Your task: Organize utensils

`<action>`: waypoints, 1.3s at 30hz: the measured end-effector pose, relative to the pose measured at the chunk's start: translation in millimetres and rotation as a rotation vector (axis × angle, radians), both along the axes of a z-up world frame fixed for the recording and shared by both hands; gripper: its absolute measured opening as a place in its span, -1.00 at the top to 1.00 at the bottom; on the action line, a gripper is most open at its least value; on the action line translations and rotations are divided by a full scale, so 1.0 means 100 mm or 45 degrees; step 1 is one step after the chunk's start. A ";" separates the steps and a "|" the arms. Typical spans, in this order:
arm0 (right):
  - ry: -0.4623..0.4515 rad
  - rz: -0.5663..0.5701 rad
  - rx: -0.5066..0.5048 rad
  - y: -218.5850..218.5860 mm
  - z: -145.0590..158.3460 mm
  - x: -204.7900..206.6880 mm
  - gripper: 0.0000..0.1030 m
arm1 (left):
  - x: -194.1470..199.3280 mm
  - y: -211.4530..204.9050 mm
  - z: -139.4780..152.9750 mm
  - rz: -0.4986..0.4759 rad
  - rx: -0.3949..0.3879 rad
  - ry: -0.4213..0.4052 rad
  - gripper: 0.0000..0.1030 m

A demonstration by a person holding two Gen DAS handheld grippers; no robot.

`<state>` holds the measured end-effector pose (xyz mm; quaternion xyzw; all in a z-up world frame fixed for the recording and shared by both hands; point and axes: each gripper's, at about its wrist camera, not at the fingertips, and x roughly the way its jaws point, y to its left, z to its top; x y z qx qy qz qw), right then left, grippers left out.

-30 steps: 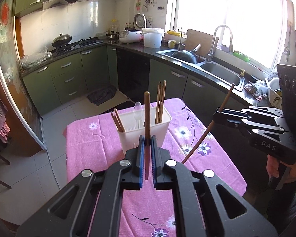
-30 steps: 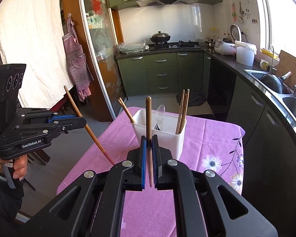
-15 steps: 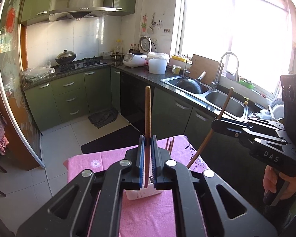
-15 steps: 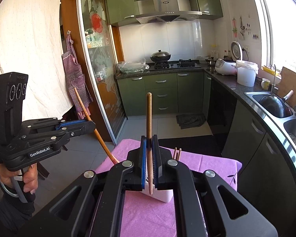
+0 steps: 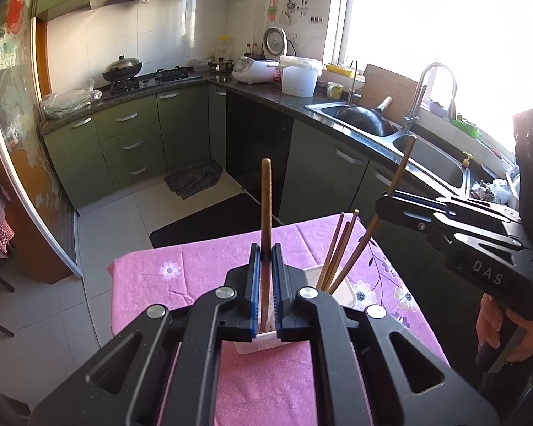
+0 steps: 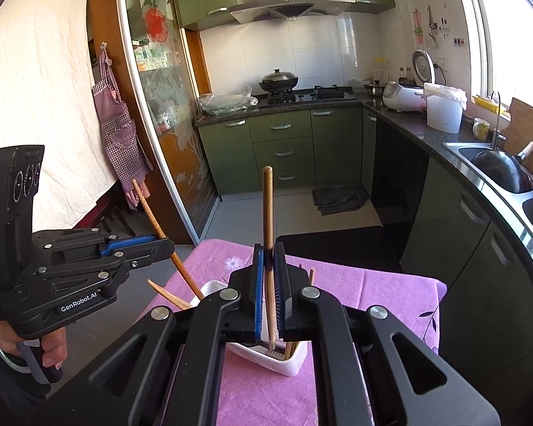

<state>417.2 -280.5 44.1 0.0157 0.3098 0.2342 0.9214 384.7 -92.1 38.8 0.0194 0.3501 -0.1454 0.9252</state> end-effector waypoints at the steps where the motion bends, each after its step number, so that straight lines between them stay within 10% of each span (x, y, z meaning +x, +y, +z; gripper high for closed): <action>1: 0.009 -0.002 -0.005 0.01 -0.07 0.02 0.87 | 0.00 0.00 -0.04 -0.002 0.002 0.007 0.88; 18: 0.084 0.000 -0.037 0.11 -0.73 -0.10 0.83 | -0.08 0.04 -0.41 0.023 0.006 0.026 0.86; 29: -0.064 -0.081 0.016 -0.26 -0.56 -1.26 0.61 | -1.10 0.18 -0.18 0.058 -0.069 -0.214 -0.31; 33: -0.094 -0.131 0.041 -0.41 -0.73 -1.79 0.15 | -1.61 0.29 -0.27 0.105 -0.084 -0.280 -0.77; 39: -0.185 -0.187 0.056 -0.48 -0.92 -2.59 -0.87 | -2.29 0.41 -0.49 0.179 -0.018 -0.347 -0.86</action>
